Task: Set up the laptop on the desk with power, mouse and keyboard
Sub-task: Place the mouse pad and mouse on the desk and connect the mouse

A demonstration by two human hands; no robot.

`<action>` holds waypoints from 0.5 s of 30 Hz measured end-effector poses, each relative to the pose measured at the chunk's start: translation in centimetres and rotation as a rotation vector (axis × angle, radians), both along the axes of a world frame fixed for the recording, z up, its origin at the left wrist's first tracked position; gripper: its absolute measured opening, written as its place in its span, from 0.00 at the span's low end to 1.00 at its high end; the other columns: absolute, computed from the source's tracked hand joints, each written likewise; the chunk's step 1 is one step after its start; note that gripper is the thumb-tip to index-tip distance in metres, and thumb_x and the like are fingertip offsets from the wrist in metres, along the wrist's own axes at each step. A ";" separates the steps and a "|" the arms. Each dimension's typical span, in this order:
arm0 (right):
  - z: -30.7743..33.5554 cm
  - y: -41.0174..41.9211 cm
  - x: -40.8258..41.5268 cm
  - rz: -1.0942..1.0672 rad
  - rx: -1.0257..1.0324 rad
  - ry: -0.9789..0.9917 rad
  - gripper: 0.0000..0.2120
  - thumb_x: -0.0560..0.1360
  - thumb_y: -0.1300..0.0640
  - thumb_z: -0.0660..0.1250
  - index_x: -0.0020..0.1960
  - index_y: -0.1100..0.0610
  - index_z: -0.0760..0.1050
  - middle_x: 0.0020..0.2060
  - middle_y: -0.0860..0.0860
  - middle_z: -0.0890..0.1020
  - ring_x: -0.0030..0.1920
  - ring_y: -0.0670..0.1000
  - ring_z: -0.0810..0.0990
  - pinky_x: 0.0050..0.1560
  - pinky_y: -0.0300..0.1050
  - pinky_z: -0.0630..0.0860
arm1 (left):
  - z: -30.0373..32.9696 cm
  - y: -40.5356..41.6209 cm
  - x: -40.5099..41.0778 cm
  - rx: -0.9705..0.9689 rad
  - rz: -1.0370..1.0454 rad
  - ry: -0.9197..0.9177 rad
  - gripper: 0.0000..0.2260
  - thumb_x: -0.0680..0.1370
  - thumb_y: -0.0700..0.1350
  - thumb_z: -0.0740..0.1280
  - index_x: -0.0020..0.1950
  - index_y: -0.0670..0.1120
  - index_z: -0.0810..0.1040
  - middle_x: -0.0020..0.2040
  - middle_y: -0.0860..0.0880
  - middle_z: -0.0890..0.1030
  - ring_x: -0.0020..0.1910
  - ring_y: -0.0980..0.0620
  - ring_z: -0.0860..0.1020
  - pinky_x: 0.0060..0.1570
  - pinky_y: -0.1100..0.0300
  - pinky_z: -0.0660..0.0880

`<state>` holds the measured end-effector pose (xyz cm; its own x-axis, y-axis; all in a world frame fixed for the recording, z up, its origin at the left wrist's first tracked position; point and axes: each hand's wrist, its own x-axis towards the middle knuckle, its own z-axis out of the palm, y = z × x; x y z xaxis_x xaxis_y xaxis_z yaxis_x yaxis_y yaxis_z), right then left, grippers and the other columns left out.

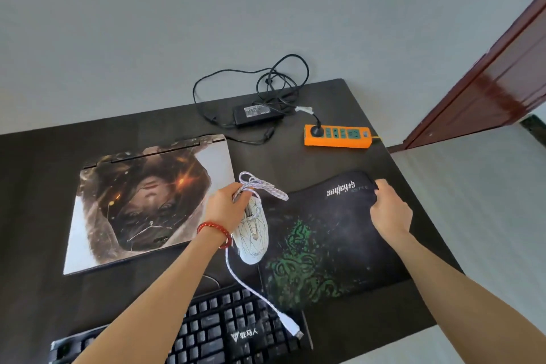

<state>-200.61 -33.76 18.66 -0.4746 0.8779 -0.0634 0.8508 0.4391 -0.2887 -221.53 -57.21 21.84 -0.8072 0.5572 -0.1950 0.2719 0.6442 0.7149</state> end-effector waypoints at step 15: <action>-3.3 -2.6 -0.3 0.325 -0.492 0.309 0.18 0.75 0.48 0.62 0.62 0.54 0.71 0.64 0.52 0.74 0.63 0.52 0.73 0.62 0.41 0.66 | -4.0 7.7 0.2 0.022 0.239 -0.305 0.11 0.77 0.48 0.62 0.36 0.44 0.74 0.35 0.44 0.76 0.38 0.45 0.75 0.41 0.51 0.77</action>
<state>-200.89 -36.36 15.36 -0.7706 0.5908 -0.2391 0.5438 0.4137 -0.7302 -221.36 -49.50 17.84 -0.8215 0.3674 -0.4361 -0.1106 0.6475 0.7540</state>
